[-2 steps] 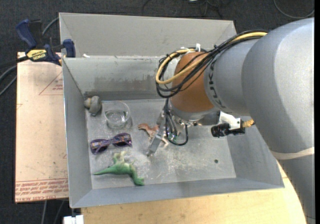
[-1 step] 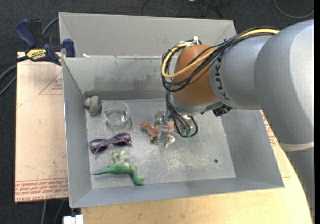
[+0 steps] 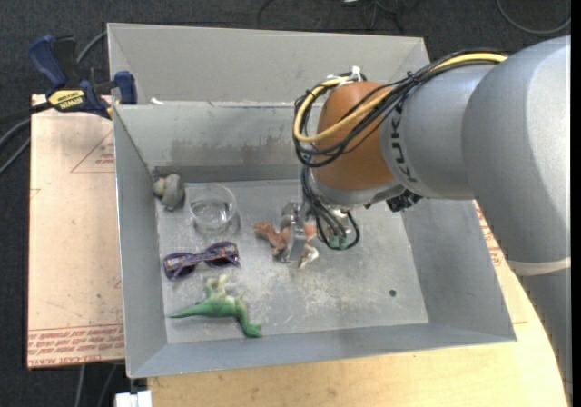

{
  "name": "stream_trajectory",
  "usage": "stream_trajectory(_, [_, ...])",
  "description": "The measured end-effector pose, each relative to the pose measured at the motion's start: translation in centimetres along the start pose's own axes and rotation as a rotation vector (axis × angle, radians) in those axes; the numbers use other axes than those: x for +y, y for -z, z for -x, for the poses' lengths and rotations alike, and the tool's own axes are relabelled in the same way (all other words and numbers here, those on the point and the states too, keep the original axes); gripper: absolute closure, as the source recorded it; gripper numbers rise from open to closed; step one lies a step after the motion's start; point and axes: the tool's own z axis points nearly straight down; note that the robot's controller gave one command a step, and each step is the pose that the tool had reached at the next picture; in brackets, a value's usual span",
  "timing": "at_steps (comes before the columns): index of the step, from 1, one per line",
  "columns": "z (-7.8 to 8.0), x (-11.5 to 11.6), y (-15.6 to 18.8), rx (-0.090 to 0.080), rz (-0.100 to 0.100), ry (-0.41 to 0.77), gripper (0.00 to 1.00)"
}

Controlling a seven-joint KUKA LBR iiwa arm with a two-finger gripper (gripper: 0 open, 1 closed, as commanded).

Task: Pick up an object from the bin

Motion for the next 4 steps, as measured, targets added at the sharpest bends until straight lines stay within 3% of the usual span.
stream_trajectory(3, [-0.2,0.0,1.8,0.005,-0.001,-0.001,1.00])
stream_trajectory(4, [-0.4,-0.1,3.9,0.011,-0.002,-0.001,1.00])
